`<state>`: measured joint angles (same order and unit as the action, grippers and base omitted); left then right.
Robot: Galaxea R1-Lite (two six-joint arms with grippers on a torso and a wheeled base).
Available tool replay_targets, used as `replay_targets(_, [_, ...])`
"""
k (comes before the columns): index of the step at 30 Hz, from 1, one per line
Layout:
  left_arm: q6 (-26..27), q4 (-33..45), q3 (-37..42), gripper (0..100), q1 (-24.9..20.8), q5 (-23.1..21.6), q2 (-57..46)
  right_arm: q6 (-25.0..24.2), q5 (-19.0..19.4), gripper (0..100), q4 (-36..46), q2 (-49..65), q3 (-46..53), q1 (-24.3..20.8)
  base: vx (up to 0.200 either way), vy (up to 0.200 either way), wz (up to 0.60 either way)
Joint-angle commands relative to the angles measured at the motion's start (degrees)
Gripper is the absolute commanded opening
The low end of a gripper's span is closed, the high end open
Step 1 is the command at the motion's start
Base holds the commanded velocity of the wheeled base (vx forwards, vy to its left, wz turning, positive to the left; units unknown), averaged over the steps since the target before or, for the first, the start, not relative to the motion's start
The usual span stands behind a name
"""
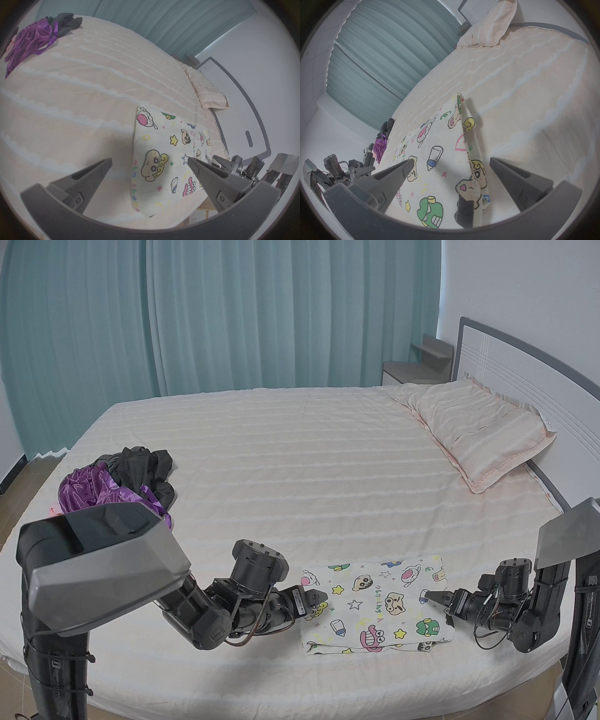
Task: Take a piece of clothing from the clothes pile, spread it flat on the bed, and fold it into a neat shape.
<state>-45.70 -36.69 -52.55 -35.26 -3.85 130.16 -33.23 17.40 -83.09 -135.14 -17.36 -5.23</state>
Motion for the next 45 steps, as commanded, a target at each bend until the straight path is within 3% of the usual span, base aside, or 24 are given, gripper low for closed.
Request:
replay_targets(1, [1.1,0.0,-4.0,100,-0.9,0.3,5.8,-0.3,0.5,100,-0.2,-2.9,-1.7,-0.6,0.000,0.000,0.00])
replay_targets(9, [4.9,-0.1,-7.4,100,-0.9,0.2,9.3,-0.3,0.5,100,-0.2,-4.6,-3.3,-3.1,0.000,0.000,0.00])
replay_targets(22, [5.4,-0.2,-9.1,100,-0.9,-1.1,9.8,-0.3,1.1,100,0.6,-5.0,-5.5,-6.0,0.000,0.000,0.00])
replay_targets(23, [5.4,-0.1,-9.1,0,-0.9,-1.9,9.7,-0.3,1.1,0,0.6,-5.2,-6.0,-6.2,0.000,0.000,0.00])
replay_targets(33, [4.9,-0.1,-8.1,0,-0.8,-1.9,9.6,-0.3,1.0,0,-0.6,-6.2,-6.0,-6.3,0.000,0.000,0.00])
replay_targets(40, [1.0,-4.2,-3.5,0,-0.3,-0.1,7.1,-0.4,0.9,0,-1.5,-6.0,-5.6,-6.4,0.000,0.000,0.00])
replay_targets(41, [-9.9,-23.2,22.1,100,1.3,-2.3,-2.9,-1.7,1.1,100,-6.6,3.0,6.6,-4.9,0.000,0.000,0.00])
replay_targets(45, [-9.9,-23.2,21.9,100,1.3,-2.3,-2.9,-1.7,1.1,100,-6.6,2.6,6.9,-5.6,0.000,0.000,0.00])
